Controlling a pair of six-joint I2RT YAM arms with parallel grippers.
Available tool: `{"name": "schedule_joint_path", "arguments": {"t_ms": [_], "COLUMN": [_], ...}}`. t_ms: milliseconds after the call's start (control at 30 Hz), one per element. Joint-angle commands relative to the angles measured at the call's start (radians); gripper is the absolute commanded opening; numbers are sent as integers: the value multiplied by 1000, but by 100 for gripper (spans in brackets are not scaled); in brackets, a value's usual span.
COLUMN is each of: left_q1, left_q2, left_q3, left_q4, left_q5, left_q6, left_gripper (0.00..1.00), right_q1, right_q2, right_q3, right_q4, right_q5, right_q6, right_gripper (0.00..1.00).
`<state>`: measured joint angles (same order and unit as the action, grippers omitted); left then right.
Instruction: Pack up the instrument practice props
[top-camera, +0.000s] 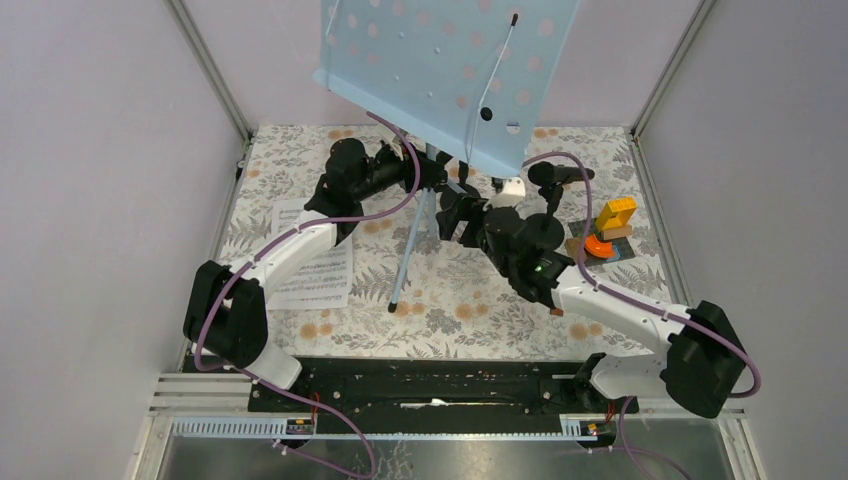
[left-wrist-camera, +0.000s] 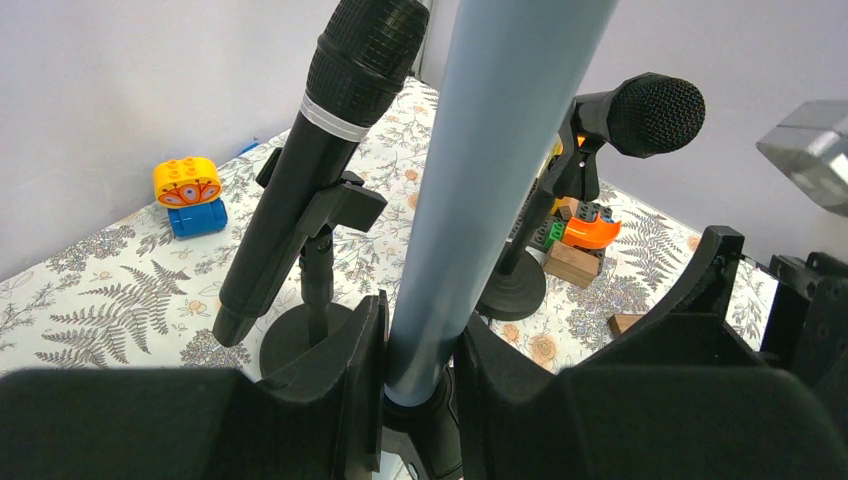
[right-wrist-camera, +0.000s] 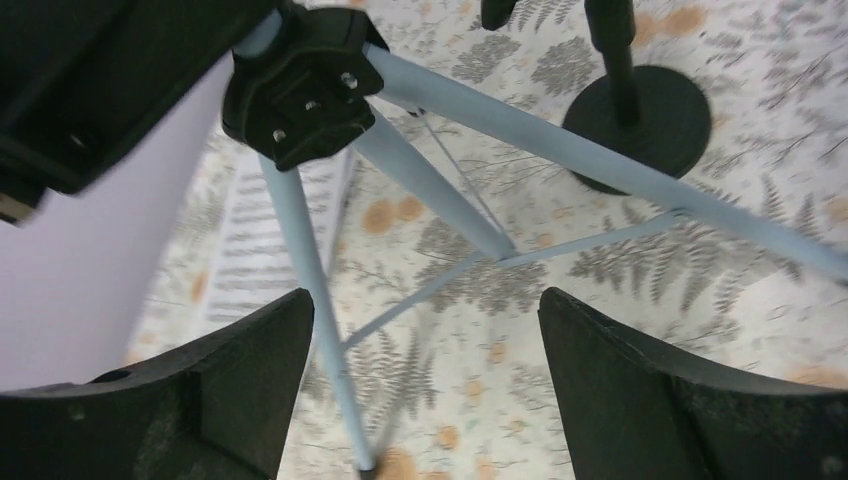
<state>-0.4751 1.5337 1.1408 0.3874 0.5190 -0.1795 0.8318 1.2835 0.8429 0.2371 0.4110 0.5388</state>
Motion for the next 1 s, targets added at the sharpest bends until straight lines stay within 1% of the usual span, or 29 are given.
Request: {"name": "schedule_joint_path", "arguments": {"t_ms": [0,167,267,367,600,800,967], "left_q1": [0,1,1,0,0,1,3], "left_q2": [13,19,15,13,14,8,14], "left_q3": [26,26,22,21,24,22,24], "left_q4": [-84,-75,-69,-70,-69,-67,-63], "left_q5": [1,13,13,13,16,16,26], "left_q6": [-87,-93,-93,-92,-92,-87,-98], "left_gripper": [0,0,0,0,0,0,0], "right_q1": [-35,-50,-53,-63,-88,-101,-111], "right_q2": [-62,-91,-81,-45,23,75,109], "right_q3": [18,-32,-49,-35,-10,11,23], "right_q4": [13,104,189,214,294,314,347], "right_q5": [-89,-18,35,78,116,81,44], "right_q6": [351,635,737,819,939,985,1010], "right_gripper": [88,84,81,79,68,65,55]}}
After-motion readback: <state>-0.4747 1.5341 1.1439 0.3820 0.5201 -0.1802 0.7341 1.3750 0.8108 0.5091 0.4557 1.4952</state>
